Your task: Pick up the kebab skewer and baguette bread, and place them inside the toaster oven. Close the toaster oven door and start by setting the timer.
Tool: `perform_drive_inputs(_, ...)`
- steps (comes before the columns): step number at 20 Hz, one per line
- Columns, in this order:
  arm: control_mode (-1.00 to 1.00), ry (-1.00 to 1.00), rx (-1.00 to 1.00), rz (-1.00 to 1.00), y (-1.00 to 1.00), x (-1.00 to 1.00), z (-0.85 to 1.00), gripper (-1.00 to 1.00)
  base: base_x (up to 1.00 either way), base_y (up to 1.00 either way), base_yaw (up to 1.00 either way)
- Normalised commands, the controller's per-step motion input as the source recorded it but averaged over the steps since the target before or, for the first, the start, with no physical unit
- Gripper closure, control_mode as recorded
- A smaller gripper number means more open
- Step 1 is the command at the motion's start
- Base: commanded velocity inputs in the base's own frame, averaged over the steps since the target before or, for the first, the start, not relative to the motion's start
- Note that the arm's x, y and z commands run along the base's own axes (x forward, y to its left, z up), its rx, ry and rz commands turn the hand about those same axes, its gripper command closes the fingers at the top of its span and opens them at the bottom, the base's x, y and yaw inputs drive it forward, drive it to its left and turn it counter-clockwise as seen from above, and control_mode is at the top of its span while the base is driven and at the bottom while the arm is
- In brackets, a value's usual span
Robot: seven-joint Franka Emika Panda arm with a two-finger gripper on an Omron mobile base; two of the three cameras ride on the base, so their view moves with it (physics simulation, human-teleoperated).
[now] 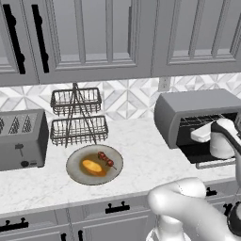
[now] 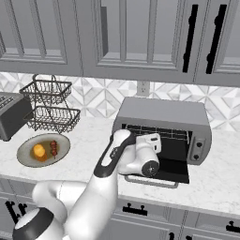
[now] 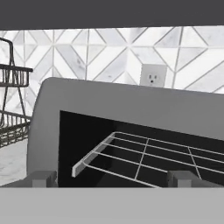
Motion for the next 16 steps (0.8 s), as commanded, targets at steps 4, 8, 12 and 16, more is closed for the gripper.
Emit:
perform_drive_inputs(4, -1.0, 0.0, 0.0, 0.0, -0.39, 0.2, -0.16, -1.0, 0.0, 0.0, 0.0)
perform_drive_inputs(8, -1.0, 0.0, 0.0, 0.0, -0.01, 0.11, -0.31, -1.0, 0.0, 0.0, 0.0)
perform_drive_inputs(12, -1.0, 0.0, 0.0, 0.0, -0.06, 0.42, -0.03, -1.0, 0.0, 0.0, 0.0)
perform_drive_inputs(16, -1.0, 0.0, 0.0, 0.0, -0.22, 0.43, 0.0, -1.0, 0.0, 0.0, 0.0)
